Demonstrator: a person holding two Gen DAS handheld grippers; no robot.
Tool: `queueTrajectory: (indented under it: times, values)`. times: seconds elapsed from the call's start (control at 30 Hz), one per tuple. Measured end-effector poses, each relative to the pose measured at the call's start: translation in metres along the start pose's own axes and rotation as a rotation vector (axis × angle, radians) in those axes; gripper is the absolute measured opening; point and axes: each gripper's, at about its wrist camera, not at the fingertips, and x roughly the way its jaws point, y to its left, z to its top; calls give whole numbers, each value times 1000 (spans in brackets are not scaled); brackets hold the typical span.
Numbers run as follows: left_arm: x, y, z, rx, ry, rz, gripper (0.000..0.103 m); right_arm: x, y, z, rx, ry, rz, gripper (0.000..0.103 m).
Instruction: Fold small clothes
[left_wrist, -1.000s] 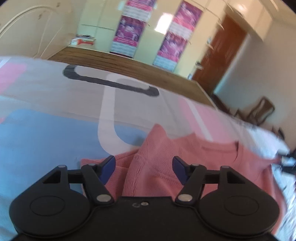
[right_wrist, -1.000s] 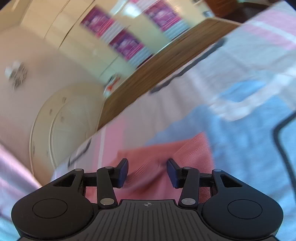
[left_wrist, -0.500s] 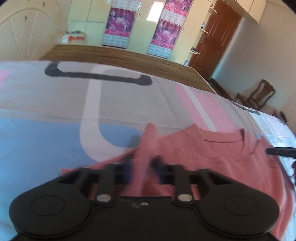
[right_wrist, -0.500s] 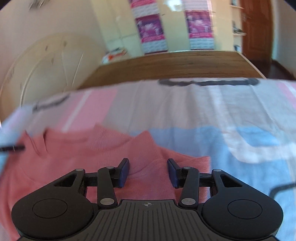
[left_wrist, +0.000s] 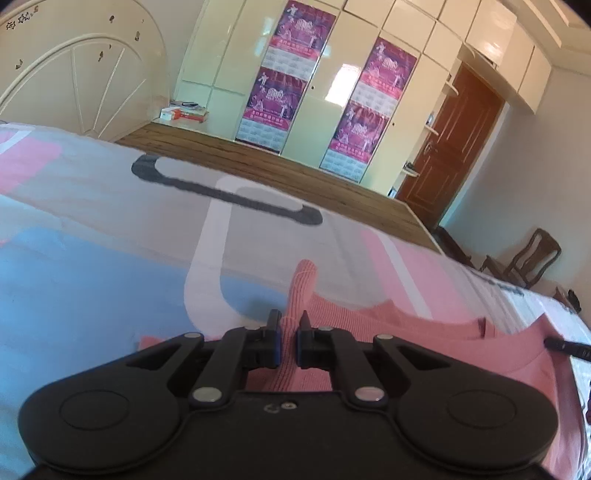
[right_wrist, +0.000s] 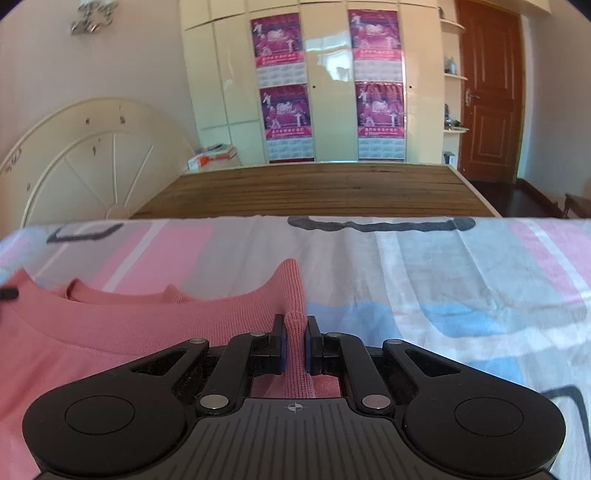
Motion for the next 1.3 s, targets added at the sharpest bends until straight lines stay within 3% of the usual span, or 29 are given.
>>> queueTrajectory:
  times: [0.07, 0.2, 0.27, 0.3, 0.33, 0.37, 0.4, 0.47, 0.57, 0.63, 0.7, 0.83, 0.9, 0.97, 1.0, 1.1, 1.2, 1.3]
  values:
    - [2, -1, 3, 11, 2, 11, 6, 7, 1, 4, -4, 4, -6, 8]
    - [19, 1, -4, 39, 66, 64, 7, 28, 5, 3, -12, 108, -32, 8]
    - [22, 4, -8, 37, 68, 70, 12, 34, 4, -1, 3, 116, -34, 8]
    - [20, 6, -6, 26, 69, 70, 19, 34, 1, 0, 30, 120, -30, 10]
    - [16, 6, -3, 12, 67, 94, 34, 32, -3, 3, 56, 125, -29, 16]
    - [7, 1, 0, 22, 45, 146, 42, 27, -2, 6, 62, 117, -59, 39]
    - [-5, -7, 1, 62, -4, 180, 48, 18, 4, 10, 39, 82, -110, 49]
    - [-16, -35, 0, 143, -40, 97, 48, -2, 25, 12, -21, -16, -93, 49]
    - [3, -91, -9, 280, 62, -31, 50, 6, 80, 8, -146, 49, 95, 48]
    - [17, -116, -19, 315, 122, -102, 52, 18, 117, 2, -212, 94, 212, 48]
    - [28, -129, -30, 346, 156, -105, 57, 29, 143, -4, -255, 127, 275, 48]
    - [23, -96, -32, 291, 132, -22, 57, 35, 138, -6, -303, 137, 248, 48]
    - [14, -64, -27, 245, 113, 51, 51, 34, 101, -1, -246, 124, 107, 48]
    - [9, -46, -22, 233, 119, 66, 47, 36, 56, 0, -165, 132, -87, 47]
    - [10, -44, -15, 243, 125, 74, 47, 33, 35, 0, -104, 128, -102, 40]
    - [3, -61, -12, 279, 119, 124, 49, 24, 19, 6, -67, 129, -90, 39]
    - [-10, -94, -24, 302, 93, 41, 49, 0, 50, 4, -104, 69, -17, 39]
    - [-6, -130, -50, 355, 115, -21, 51, -4, 88, -11, -184, 80, 108, 39]
